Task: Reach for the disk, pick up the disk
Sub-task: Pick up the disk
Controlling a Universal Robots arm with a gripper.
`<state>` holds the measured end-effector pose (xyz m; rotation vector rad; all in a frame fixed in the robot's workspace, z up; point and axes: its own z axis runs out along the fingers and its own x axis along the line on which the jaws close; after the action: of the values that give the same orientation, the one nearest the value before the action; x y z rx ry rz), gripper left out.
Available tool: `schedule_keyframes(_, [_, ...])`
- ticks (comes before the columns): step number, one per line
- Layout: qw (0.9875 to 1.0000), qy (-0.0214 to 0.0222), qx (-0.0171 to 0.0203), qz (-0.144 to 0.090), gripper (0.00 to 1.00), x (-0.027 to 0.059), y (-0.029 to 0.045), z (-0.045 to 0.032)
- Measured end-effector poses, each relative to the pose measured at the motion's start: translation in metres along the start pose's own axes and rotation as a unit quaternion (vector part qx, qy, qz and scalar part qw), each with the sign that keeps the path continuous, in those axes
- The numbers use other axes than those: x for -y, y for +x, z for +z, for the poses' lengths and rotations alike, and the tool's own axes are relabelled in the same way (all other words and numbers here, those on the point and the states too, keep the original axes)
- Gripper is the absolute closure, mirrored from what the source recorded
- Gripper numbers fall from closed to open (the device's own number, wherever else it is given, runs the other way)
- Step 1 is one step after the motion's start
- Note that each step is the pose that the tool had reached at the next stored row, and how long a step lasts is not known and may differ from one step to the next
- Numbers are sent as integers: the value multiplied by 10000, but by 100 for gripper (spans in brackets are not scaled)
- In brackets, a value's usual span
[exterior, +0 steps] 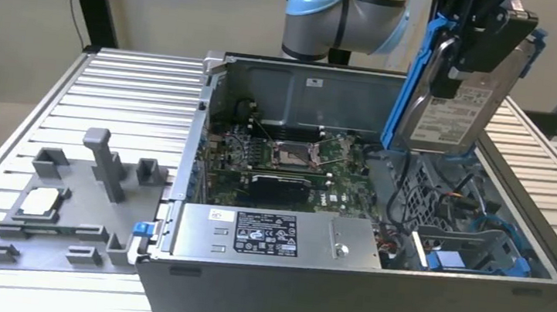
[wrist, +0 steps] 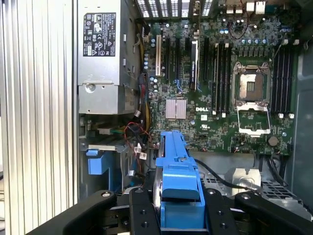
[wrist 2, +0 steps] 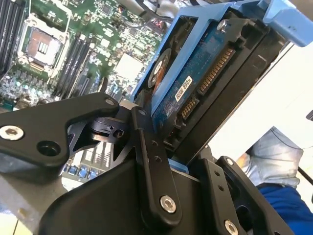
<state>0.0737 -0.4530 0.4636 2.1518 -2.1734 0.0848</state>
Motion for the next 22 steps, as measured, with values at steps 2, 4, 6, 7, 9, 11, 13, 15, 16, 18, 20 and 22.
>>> schedule_keyframes(2, [10000,0,0,0,100,0,18,2])
schedule_keyframes(4, [10000,0,1,1,100,0,35,4])
schedule_keyframes(6, [10000,0,0,0,100,0,52,5])
schedule_keyframes(7, [10000,0,0,1,100,0,61,6])
schedule_keyframes(9, [10000,-1,0,1,100,1,83,8])
schedule_keyframes(11, [10000,-2,0,1,100,1,107,11])
schedule_keyframes(13, [10000,-4,1,2,100,1,137,14])
schedule_keyframes(15, [10000,-6,0,2,100,2,172,17])
schedule_keyframes(16, [10000,-6,0,2,100,2,190,19])
schedule_keyframes(18, [10000,-8,0,2,100,2,230,23])
schedule_keyframes(20, [10000,-9,1,3,100,3,271,27])
schedule_keyframes(22, [10000,-10,0,3,100,3,313,30])
